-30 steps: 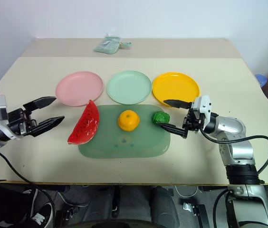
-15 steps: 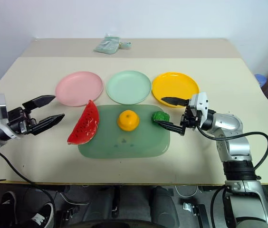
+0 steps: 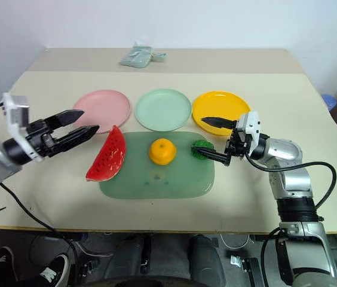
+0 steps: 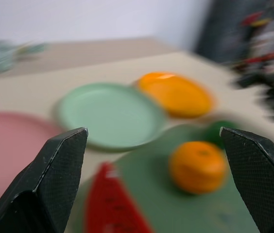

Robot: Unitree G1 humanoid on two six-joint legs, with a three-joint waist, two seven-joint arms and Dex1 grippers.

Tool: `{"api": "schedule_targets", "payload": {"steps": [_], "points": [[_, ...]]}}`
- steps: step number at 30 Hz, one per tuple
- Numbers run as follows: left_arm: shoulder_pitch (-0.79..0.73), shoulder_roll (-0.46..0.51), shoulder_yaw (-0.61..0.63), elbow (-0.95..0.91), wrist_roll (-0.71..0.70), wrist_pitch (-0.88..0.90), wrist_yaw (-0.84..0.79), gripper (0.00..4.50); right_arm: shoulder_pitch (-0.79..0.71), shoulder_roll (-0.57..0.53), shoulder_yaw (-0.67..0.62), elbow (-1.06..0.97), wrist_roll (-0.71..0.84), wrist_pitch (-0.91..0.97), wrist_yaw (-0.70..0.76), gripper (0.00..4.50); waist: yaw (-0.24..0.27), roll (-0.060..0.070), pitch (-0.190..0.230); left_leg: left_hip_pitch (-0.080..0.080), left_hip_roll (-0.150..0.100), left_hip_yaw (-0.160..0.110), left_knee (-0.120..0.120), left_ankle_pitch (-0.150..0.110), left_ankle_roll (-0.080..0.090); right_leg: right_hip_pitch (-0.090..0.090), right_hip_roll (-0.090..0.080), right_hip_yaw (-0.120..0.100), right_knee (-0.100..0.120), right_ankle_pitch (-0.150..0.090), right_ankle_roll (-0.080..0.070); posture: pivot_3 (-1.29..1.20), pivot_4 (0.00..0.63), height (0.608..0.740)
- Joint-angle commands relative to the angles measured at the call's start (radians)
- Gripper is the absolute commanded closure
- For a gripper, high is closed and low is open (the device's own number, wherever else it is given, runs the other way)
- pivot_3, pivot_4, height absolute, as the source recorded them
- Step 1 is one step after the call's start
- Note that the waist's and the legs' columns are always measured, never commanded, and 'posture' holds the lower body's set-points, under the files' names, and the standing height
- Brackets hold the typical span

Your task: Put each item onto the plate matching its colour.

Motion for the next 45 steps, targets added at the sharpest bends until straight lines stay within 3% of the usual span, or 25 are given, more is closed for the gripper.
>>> {"api": "schedule_targets", "payload": {"steps": [1, 4, 7, 16, 25, 32, 35, 37, 45], "points": [[-0.054, -0.050, -0.055, -0.097, 0.028, 0.109, 0.229, 0.00, -0.007, 0.001, -0.011, -0.014, 0.002, -0.020, -0.001, 0.04, 0.000, 0.000, 0.000, 0.000, 0.000, 0.000, 0.000, 0.000, 0.000, 0.000, 0.000, 0.000, 0.000, 0.000, 0.000, 0.00, 0.150, 0.740], [-0.055, -0.090, -0.106, -0.146, 0.065, 0.166, 0.326, 0.00, -0.004, -0.001, -0.013, -0.014, -0.001, -0.023, -0.002, 0.04, -0.005, 0.000, 0.000, 0.000, 0.000, 0.000, 0.000, 0.000, 0.000, 0.000, 0.000, 0.001, 0.000, 0.000, 0.000, 0.00, 0.150, 0.740], [-0.063, -0.179, -0.080, -0.161, -0.012, 0.270, 0.450, 0.00, -0.003, -0.002, -0.014, -0.016, -0.001, -0.021, -0.006, 0.04, -0.005, -0.001, 0.000, 0.001, 0.000, 0.000, 0.000, 0.000, 0.000, 0.000, 0.000, 0.001, 0.001, 0.000, 0.000, 0.00, 0.150, 0.740], [-0.089, -0.248, -0.044, -0.241, -0.030, 0.495, 0.668, 0.00, 0.011, -0.013, -0.016, -0.016, -0.004, -0.017, -0.006, 0.04, -0.001, -0.003, 0.002, 0.000, 0.000, 0.000, 0.000, 0.000, 0.000, 0.000, 0.000, 0.001, 0.001, 0.000, 0.000, 0.00, 0.150, 0.740], [-0.098, -0.270, -0.024, -0.283, -0.036, 0.678, 0.711, 0.00, 0.008, -0.007, -0.012, -0.011, -0.019, -0.017, -0.008, 0.04, -0.001, -0.003, 0.002, 0.000, 0.000, 0.000, 0.000, 0.000, 0.000, 0.000, 0.000, 0.001, 0.001, 0.000, 0.000, 0.00, 0.150, 0.740], [-0.083, -0.294, -0.034, -0.290, -0.012, 0.707, 0.678, 0.00, 0.004, -0.008, -0.010, -0.025, -0.018, -0.009, -0.016, 0.04, -0.001, -0.003, 0.002, 0.000, 0.000, 0.000, 0.000, 0.000, 0.000, 0.000, 0.000, 0.001, 0.001, 0.000, 0.000, 0.00, 0.150, 0.740], [-0.077, -0.292, -0.046, -0.283, 0.009, 0.690, 0.655, 0.83, 0.005, -0.010, -0.010, -0.028, -0.019, -0.009, -0.018, 0.00, -0.001, -0.003, 0.002, 0.000, 0.000, 0.000, 0.000, 0.000, 0.000, 0.000, 0.000, 0.001, 0.001, 0.000, 0.000, 0.00, 0.150, 0.740], [-0.081, -0.257, -0.083, -0.282, 0.049, 0.661, 0.634, 1.70, 0.007, -0.012, -0.010, -0.026, -0.019, -0.011, -0.017, 0.00, -0.001, -0.003, 0.002, 0.000, 0.000, 0.000, 0.000, 0.000, 0.000, 0.000, 0.000, 0.001, 0.001, 0.000, 0.000, 0.00, 0.150, 0.740], [-0.114, -0.253, -0.087, -0.258, 0.109, 0.604, 0.579, 1.70, 0.006, -0.012, -0.015, -0.006, -0.021, -0.024, -0.011, 0.00, -0.001, -0.003, 0.002, 0.000, 0.000, 0.000, 0.000, 0.000, 0.000, 0.000, 0.000, 0.001, 0.001, 0.000, 0.000, 0.00, 0.150, 0.740]]}}
